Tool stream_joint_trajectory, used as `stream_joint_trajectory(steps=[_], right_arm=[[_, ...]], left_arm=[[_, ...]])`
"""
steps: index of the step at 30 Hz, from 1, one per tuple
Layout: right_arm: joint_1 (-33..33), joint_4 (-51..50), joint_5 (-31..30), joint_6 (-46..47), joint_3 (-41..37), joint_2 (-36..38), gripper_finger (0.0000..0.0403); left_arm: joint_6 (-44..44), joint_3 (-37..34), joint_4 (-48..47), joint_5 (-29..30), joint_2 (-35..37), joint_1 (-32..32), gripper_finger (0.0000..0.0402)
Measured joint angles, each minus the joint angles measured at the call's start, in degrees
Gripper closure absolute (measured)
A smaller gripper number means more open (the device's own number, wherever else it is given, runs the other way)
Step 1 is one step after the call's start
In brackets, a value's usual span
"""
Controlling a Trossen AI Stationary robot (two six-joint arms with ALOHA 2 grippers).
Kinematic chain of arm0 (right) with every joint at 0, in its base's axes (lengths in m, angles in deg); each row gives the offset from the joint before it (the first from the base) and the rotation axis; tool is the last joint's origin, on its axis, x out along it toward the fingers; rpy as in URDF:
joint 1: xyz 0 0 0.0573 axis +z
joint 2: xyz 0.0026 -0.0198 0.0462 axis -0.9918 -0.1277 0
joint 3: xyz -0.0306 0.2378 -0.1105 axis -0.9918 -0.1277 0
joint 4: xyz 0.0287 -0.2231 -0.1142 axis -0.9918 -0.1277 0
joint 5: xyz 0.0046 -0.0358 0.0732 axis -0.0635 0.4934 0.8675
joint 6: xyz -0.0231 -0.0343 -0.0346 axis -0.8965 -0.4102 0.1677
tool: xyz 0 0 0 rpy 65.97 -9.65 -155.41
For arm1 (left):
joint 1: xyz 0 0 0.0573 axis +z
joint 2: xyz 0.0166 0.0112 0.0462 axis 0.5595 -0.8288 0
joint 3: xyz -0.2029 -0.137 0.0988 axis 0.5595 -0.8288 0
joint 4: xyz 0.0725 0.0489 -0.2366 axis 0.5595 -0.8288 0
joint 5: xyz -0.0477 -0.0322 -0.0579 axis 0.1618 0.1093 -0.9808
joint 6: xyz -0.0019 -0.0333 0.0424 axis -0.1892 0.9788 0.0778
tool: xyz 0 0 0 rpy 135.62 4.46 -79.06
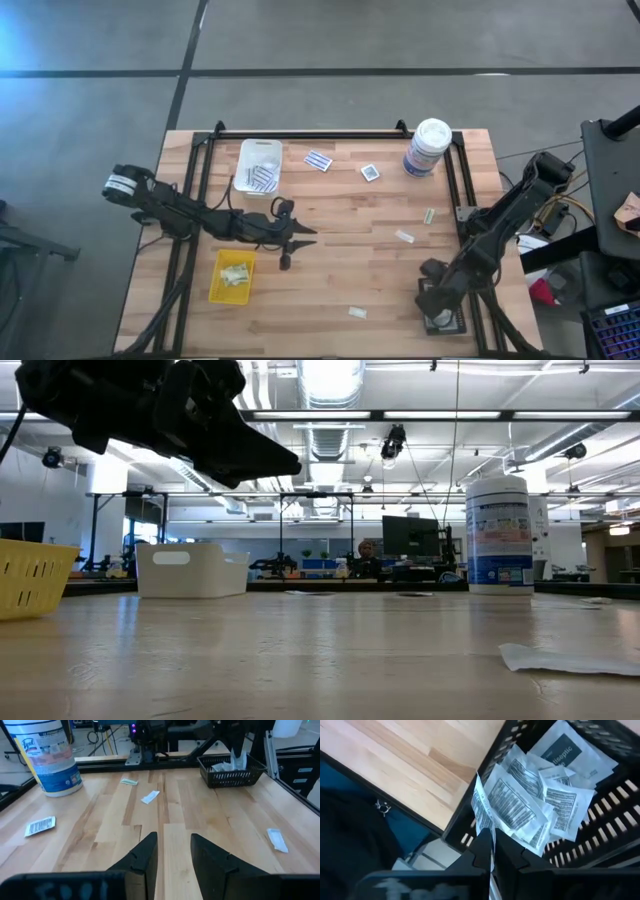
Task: Pick & Place First Aid Supplies
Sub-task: Put the towelette pack into the black bin, then put the green bandage into the yellow bin
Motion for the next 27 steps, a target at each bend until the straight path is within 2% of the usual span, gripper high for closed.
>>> stream_joint_trajectory(steps=[8, 13, 19, 23, 27], right_arm=[[-0.02, -0.13, 0.96, -0.36, 0.02, 0.37, 0.0348], [-0.02, -0.71, 4.79, -1.56, 0.02, 1.09, 0.031], [-0.02, -0.86, 5.72, -0.52, 0.02, 4.28, 0.029], [-0.02, -2.1, 0.24, -1.05, 0.03, 7.9, 0.0285], [-0.07, -2.09, -13.67, -5.57, 0.04, 11.03, 0.0285]], left_arm=[[-0.68, 0.01, -0.04, 0.02, 0.0, 0.02, 0.0291], [-0.7, -0.02, -0.05, 0.01, 0.0, 0.02, 0.0291], [-0.7, -0.04, -0.04, 0.0, 0.0, 0.04, 0.0291], [-0.69, -0.07, -0.05, 0.02, 0.0, 0.11, 0.0291], [-0.68, -0.08, -0.07, 0.02, 0.0, 0.29, 0.0291]])
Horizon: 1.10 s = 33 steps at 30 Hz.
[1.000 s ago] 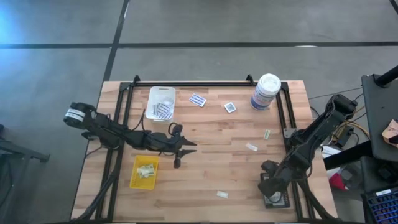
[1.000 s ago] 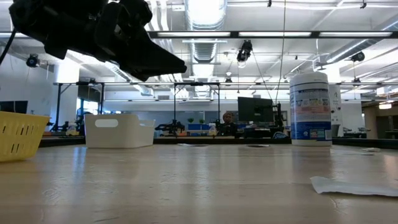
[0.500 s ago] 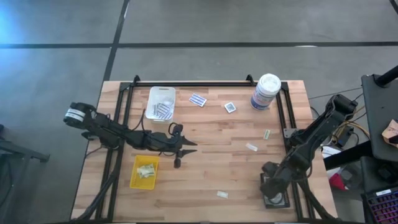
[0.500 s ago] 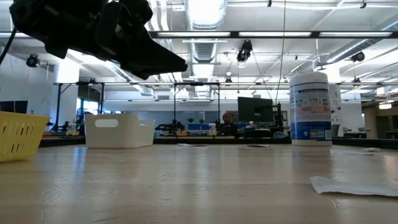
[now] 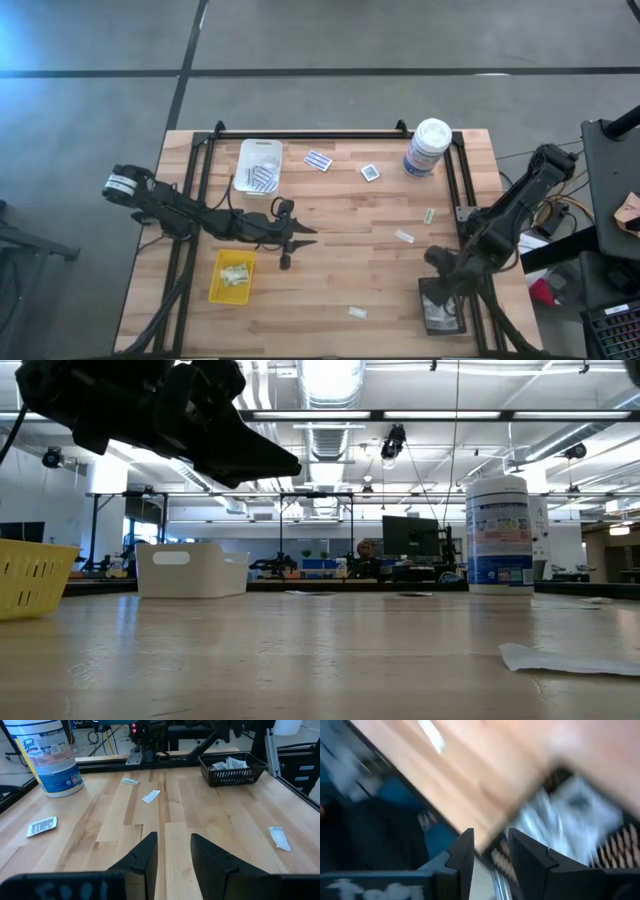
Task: Pick & Place First Aid Supplies
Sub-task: Put the green bandage into the yellow bin
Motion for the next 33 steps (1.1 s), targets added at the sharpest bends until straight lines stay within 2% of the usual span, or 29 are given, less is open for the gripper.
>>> stream_joint_trajectory(steps=[9, 20, 28, 30, 33], right_arm=[[-0.93, 0.35, -29.4, -16.1, 0.0, 1.22, 0.0298], [-9.11, 1.1, -53.74, -34.97, 0.0, -0.91, 0.0289], [-18.32, 4.29, -53.61, -43.28, 0.0, -1.79, 0.0285], [-19.52, 5.09, -49.49, -45.2, 0.0, -2.16, 0.0288], [-20.83, 4.93, -40.22, -46.32, -0.03, -2.98, 0.0294]], left_arm=[[0.61, -0.02, 0.0, 0.0, 0.0, 0.47, 0.0291], [5.59, -0.15, -0.39, 0.0, 0.0, 0.45, 0.0291], [11.3, -0.15, -3.73, -0.02, 0.0, 0.45, 0.0291], [13.22, -0.15, -4.84, -0.02, 0.0, 0.41, 0.0291], [15.9, -0.17, -7.41, -0.04, 0.0, 0.37, 0.0291]])
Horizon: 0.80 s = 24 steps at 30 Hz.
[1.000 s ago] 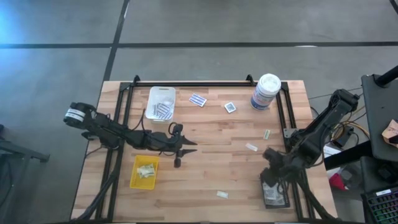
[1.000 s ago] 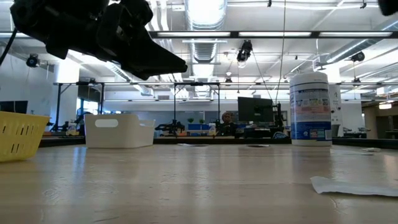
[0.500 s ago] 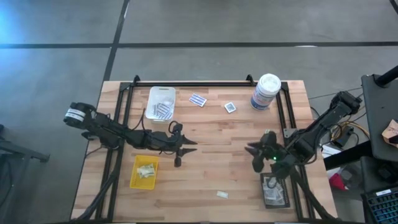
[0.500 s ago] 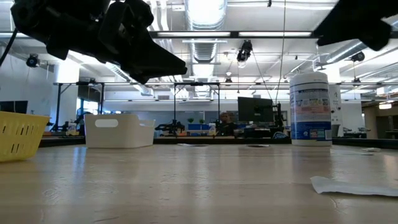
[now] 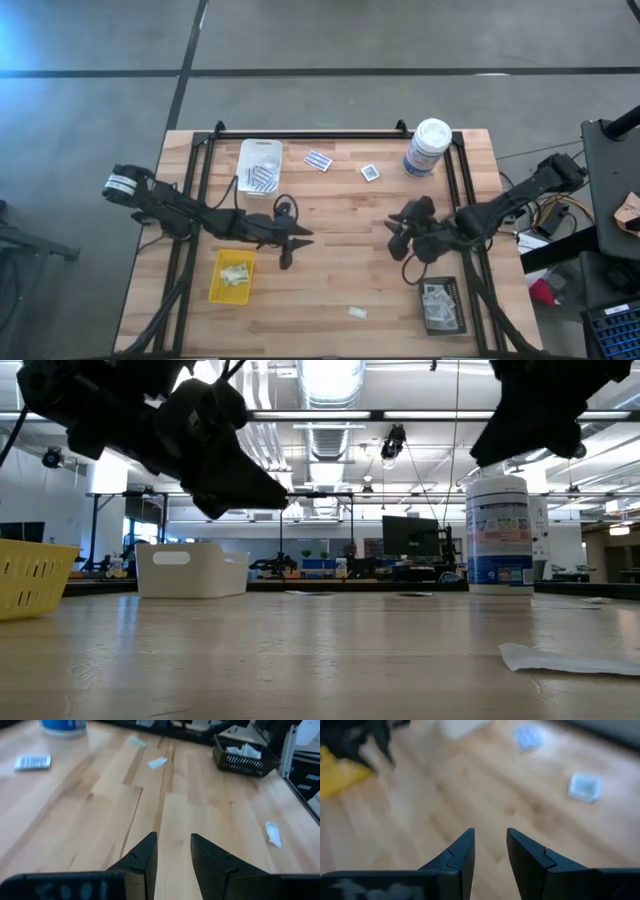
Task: Pick & Place First Aid Supplies
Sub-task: Put the green bandage into the yellow bin
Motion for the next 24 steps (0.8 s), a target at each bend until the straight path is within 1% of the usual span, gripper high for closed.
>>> stream_joint_trajectory(steps=[1, 3, 6, 10, 18, 24], right_arm=[[-0.44, 0.02, 2.07, 0.16, -0.05, -0.42, 0.0296], [-1.22, 0.0, 3.67, 0.36, -0.19, -1.16, 0.03], [-3.51, 0.01, 3.81, -0.37, -0.21, -2.8, 0.0307], [-8.61, 0.15, 4.03, -2.7, -0.21, -5.06, 0.0314], [-19.09, 0.44, 4.19, -7.88, 1.79, -9.19, 0.033], [-23.15, 0.43, 4.91, -13.35, 5.58, -13.27, 0.034]], left_arm=[[0.74, 0.01, -0.78, 0.02, 0.0, 0.0, 0.0291], [2.31, 0.0, -2.2, 0.02, 0.0, 0.0, 0.0291], [4.41, -0.02, -3.13, 0.02, 0.0, -0.07, 0.0291], [6.32, -0.02, -3.88, 0.02, 0.0, -0.11, 0.0291], [5.7, -0.02, -5.23, 0.02, 0.0, -0.11, 0.0291], [4.99, -0.02, -5.48, 0.02, 0.0, -0.11, 0.0291]])
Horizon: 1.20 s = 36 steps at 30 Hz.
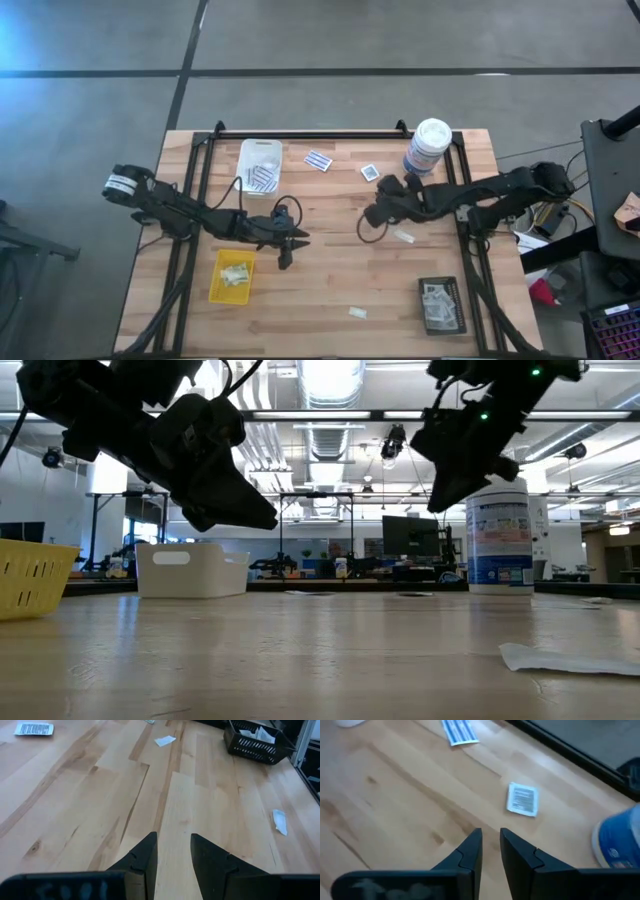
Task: Pick & Place First Aid Supplies
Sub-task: Put the green bandage into the yellow bin
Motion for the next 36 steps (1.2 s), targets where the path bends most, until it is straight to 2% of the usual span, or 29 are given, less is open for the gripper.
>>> stream_joint_trajectory(steps=[3, 9, 14, 25, 36], right_arm=[[-0.96, -0.37, 4.08, -1.51, 2.13, -2.54, 0.0343], [-1.32, -3.53, 21.13, -0.75, 4.24, -7.58, 0.0352], [-0.69, -7.67, 28.24, 3.62, 4.21, -10.73, 0.0363], [2.98, -20.86, 31.0, 15.94, 3.89, -11.29, 0.0376], [6.89, -21.52, 34.78, 25.15, -1.01, -11.24, 0.0376]], left_arm=[[-0.02, 0.0, -0.2, 0.0, 0.0, 0.0, 0.0291], [0.08, -0.02, -2.28, -0.01, 0.0, -0.33, 0.0291], [-0.15, -0.02, -2.68, 0.0, 0.0, -0.37, 0.0291], [-3.44, -0.02, -2.49, 0.4, 0.0, -0.28, 0.0291], [-5.05, -0.02, -1.92, 0.39, 0.0, -0.28, 0.0291]])
